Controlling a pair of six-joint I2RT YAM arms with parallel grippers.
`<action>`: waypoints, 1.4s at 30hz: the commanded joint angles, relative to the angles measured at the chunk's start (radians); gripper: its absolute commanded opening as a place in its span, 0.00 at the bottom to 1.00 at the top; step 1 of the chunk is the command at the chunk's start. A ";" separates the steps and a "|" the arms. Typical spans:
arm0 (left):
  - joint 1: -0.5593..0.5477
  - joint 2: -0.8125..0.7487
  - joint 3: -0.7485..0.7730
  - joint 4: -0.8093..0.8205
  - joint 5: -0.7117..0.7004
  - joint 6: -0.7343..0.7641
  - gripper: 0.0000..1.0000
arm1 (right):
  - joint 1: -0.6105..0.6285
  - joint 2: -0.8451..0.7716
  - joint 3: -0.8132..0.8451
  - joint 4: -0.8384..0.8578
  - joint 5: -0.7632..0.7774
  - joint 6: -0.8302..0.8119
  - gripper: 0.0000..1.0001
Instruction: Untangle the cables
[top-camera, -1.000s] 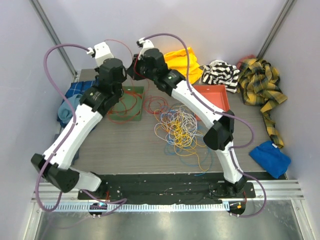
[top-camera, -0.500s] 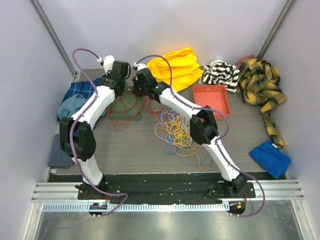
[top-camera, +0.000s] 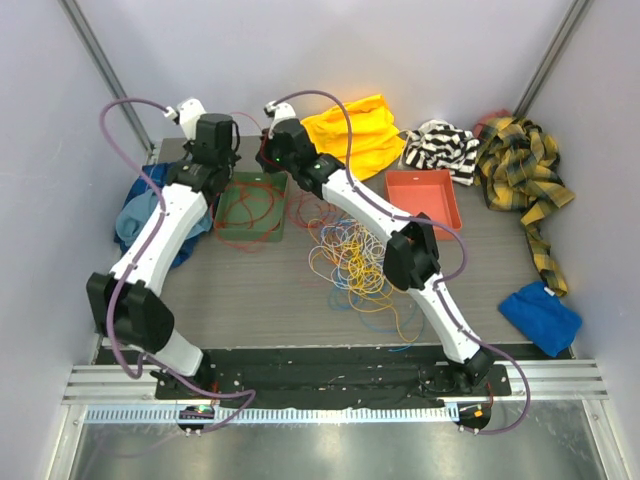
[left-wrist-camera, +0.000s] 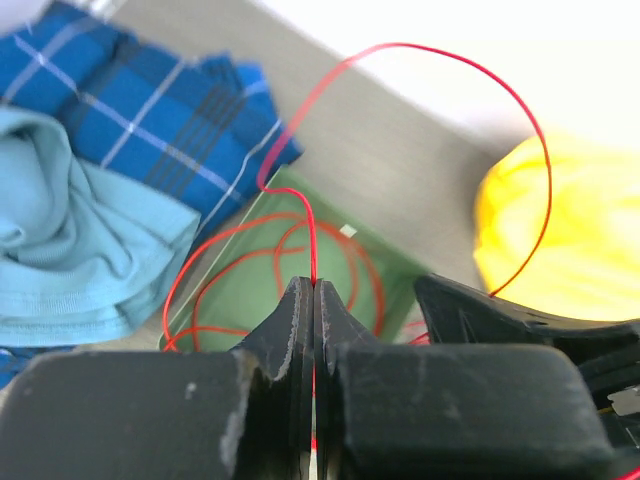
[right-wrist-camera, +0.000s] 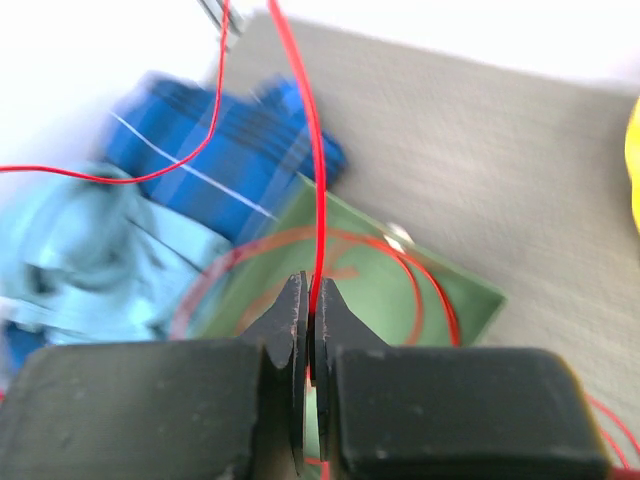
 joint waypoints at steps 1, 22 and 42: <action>0.003 -0.072 0.012 0.052 -0.012 0.001 0.00 | 0.022 -0.124 0.093 0.077 0.026 -0.019 0.01; 0.003 -0.081 -0.022 0.098 0.017 -0.028 0.00 | 0.046 -0.117 0.046 0.154 0.135 -0.157 0.01; 0.003 0.039 -0.056 0.131 0.015 -0.023 0.00 | 0.042 -0.021 -0.025 0.117 0.119 -0.171 0.66</action>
